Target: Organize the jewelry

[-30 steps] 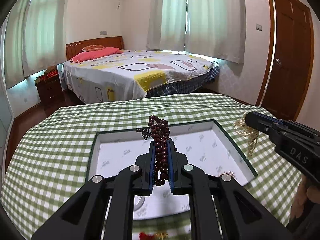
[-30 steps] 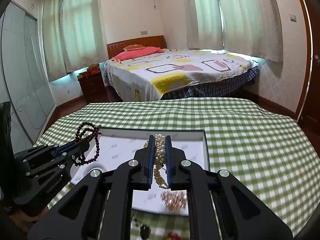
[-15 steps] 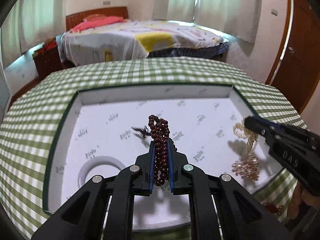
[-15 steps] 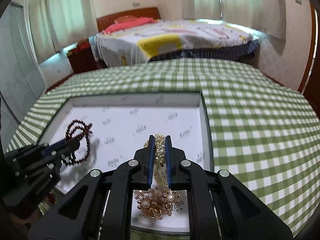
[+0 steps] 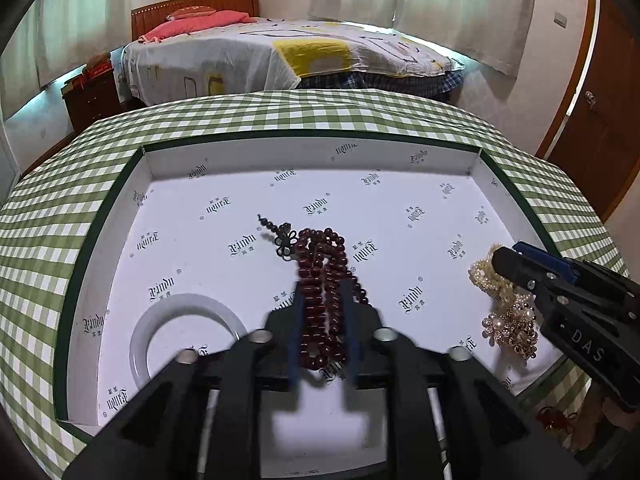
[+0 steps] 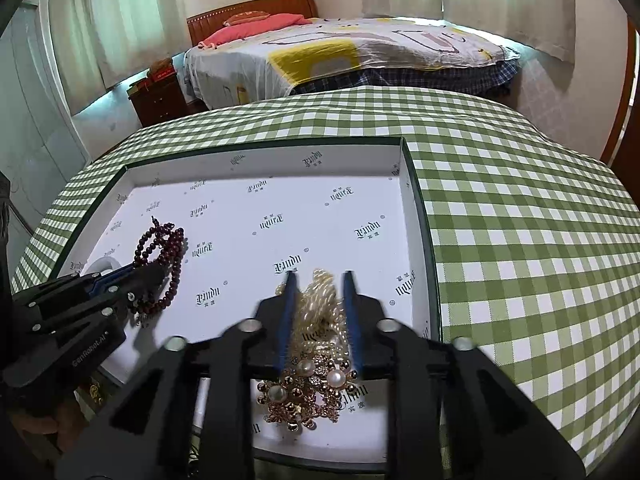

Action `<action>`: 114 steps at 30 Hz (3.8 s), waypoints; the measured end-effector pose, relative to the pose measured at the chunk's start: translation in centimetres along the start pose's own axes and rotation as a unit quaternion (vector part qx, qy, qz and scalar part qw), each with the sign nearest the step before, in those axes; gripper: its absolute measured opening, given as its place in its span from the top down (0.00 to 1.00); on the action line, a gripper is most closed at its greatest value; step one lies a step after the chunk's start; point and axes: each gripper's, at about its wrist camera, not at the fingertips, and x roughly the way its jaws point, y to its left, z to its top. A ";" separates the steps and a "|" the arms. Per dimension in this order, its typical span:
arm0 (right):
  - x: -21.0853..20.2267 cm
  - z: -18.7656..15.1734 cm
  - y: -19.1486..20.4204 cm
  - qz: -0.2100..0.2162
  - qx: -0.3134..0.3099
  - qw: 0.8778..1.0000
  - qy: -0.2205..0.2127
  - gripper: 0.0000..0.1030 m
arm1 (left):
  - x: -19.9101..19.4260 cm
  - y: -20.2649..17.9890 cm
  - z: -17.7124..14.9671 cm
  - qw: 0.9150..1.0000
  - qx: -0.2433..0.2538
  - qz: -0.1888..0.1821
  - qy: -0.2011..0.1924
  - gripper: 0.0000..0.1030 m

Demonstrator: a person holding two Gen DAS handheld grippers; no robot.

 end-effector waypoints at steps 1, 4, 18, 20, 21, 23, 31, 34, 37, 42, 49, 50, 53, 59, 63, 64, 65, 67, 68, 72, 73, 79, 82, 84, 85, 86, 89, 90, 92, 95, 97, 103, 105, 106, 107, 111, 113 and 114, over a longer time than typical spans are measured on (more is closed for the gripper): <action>-0.1 -0.1 0.0 0.000 0.001 1.000 0.000 0.67 | -0.1 0.1 -0.1 1.000 -0.002 0.000 -0.001 0.60; -0.3 -0.2 -0.2 0.002 0.005 1.000 0.001 0.67 | -0.2 0.2 -0.1 1.000 -0.007 -0.003 -0.002 0.55; -5.1 0.0 0.6 0.010 0.010 0.999 -0.043 0.66 | -3.3 -0.3 0.4 0.999 -0.004 -0.013 -0.038 0.33; -5.7 -0.4 0.9 0.014 0.011 0.999 -0.044 0.66 | -4.3 -0.2 0.2 0.999 0.000 -0.010 -0.046 0.33; -6.2 -0.7 1.0 0.016 0.012 0.999 -0.045 0.66 | -4.9 -0.1 0.0 0.999 0.001 -0.009 -0.050 0.33; -6.7 -1.2 1.2 0.017 0.012 0.999 -0.044 0.66 | -5.7 0.1 -0.4 0.998 0.000 -0.007 -0.055 0.33; -8.7 -4.4 2.3 0.023 0.011 0.999 -0.036 0.66 | -8.6 1.9 -2.8 0.998 -0.004 0.021 -0.064 0.33; -9.0 -5.6 2.8 0.025 0.008 0.999 -0.029 0.66 | -9.3 2.6 -4.1 0.997 -0.003 0.034 -0.064 0.33; -9.0 -6.6 3.4 0.026 0.001 0.999 -0.021 0.66 | -10.1 3.4 -5.4 0.997 -0.004 0.044 -0.059 0.33; -8.3 -8.1 4.1 0.034 -0.003 0.999 -0.002 0.66 | -11.0 4.8 -7.6 0.997 -0.013 0.061 -0.048 0.33; -7.3 -8.9 5.2 0.037 -0.014 0.999 0.013 0.68 | -11.1 6.8 -9.4 0.996 -0.035 0.078 -0.030 0.33; -7.1 -9.0 5.2 0.037 -0.015 0.999 0.016 0.68 | -11.1 7.0 -9.6 0.996 -0.038 0.079 -0.029 0.33; -6.6 -9.1 5.4 0.033 -0.018 0.999 0.022 0.68 | -11.1 7.4 -9.8 0.996 -0.043 0.079 -0.028 0.33; -5.9 -9.2 5.3 0.024 -0.025 0.999 0.029 0.70 | -10.6 7.7 -10.0 0.996 -0.044 0.077 -0.020 0.33; -5.7 -9.2 5.4 0.017 -0.035 0.999 0.028 0.77 | -9.9 7.6 -10.0 0.996 -0.046 0.071 -0.009 0.33; -5.7 -9.2 5.4 0.015 -0.037 0.999 0.027 0.79 | -9.8 7.4 -10.1 0.996 -0.044 0.071 -0.008 0.33; -5.7 -9.2 5.4 0.014 -0.038 0.999 0.027 0.81 | -9.7 7.3 -10.1 0.997 -0.042 0.071 -0.007 0.33; -5.7 -9.3 5.3 0.016 -0.036 0.999 0.026 0.83 | -9.6 7.1 -10.2 0.997 -0.041 0.069 -0.004 0.33; -5.8 -9.3 5.2 0.016 -0.036 0.999 0.026 0.83 | -9.6 7.0 -10.2 0.997 -0.040 0.069 -0.004 0.33; -5.8 -9.4 5.1 0.018 -0.034 0.999 0.024 0.83 | -9.6 6.8 -10.2 0.997 -0.037 0.069 -0.004 0.33; -5.9 -9.4 5.1 0.020 -0.033 0.999 0.024 0.83 | -9.7 6.7 -10.1 0.997 -0.036 0.070 -0.005 0.33; -6.0 -9.5 4.9 0.025 -0.029 0.999 0.022 0.83 | -10.1 6.0 -9.8 0.997 -0.030 0.068 -0.016 0.42; -6.0 -9.5 4.8 0.027 -0.026 0.999 0.021 0.83 | -10.0 5.5 -9.7 0.998 -0.020 0.065 -0.015 0.52; -6.0 -9.6 4.8 0.029 -0.025 0.999 0.020 0.83 | -9.6 5.3 -9.6 0.998 -0.017 0.061 -0.008 0.56; -6.0 -9.5 4.7 0.030 -0.024 0.999 0.020 0.83 | -9.4 5.2 -9.7 0.998 -0.016 0.059 -0.005 0.58; -6.0 -9.6 4.7 0.031 -0.023 0.999 0.020 0.83 | -9.2 5.1 -9.7 0.998 -0.016 0.059 -0.003 0.59; -6.0 -9.6 4.6 0.033 -0.020 0.999 0.018 0.83 | -9.2 5.1 -9.7 0.998 -0.015 0.059 -0.005 0.64; -6.1 -9.6 4.6 0.033 -0.020 0.999 0.018 0.83 | -9.2 5.1 -9.6 0.998 -0.015 0.059 -0.005 0.69; -6.1 -9.6 4.6 0.034 -0.019 0.999 0.018 0.83 | -9.1 5.1 -9.6 0.998 -0.013 0.058 -0.004 0.72; -6.1 -9.6 4.5 0.036 -0.016 0.999 0.017 0.83 | -9.2 5.1 -9.7 0.998 -0.013 0.060 -0.004 0.75; -6.1 -9.6 4.5 0.037 -0.015 0.999 0.017 0.83 | -9.1 5.2 -9.9 0.998 -0.016 0.058 0.002 0.76; -6.0 -9.6 4.4 0.040 -0.013 0.999 0.016 0.83 | -9.3 5.0 -10.2 0.998 -0.013 0.058 0.004 0.76; -6.0 -9.6 4.4 0.039 -0.013 0.999 0.016 0.83 | -9.2 5.0 -10.1 0.998 -0.013 0.058 0.004 0.76; -6.0 -9.6 4.4 0.039 -0.013 0.999 0.016 0.83 | -9.2 5.0 -10.1 0.998 -0.013 0.058 0.004 0.76; -6.0 -9.6 4.4 0.039 -0.013 0.999 0.016 0.83 | -9.2 5.0 -10.1 0.998 -0.013 0.057 0.003 0.76; -6.0 -9.5 4.4 0.038 -0.014 0.999 0.015 0.83 | -9.3 5.0 -10.2 0.999 -0.011 0.047 -0.001 0.84; -6.0 -9.5 4.4 0.038 -0.015 0.999 0.015 0.83 | -9.3 4.9 -10.2 0.999 -0.007 0.048 -0.003 0.85; -6.0 -9.5 4.4 0.038 -0.015 0.999 0.015 0.83 | -9.3 4.9 -10.2 0.999 -0.006 0.048 -0.005 0.86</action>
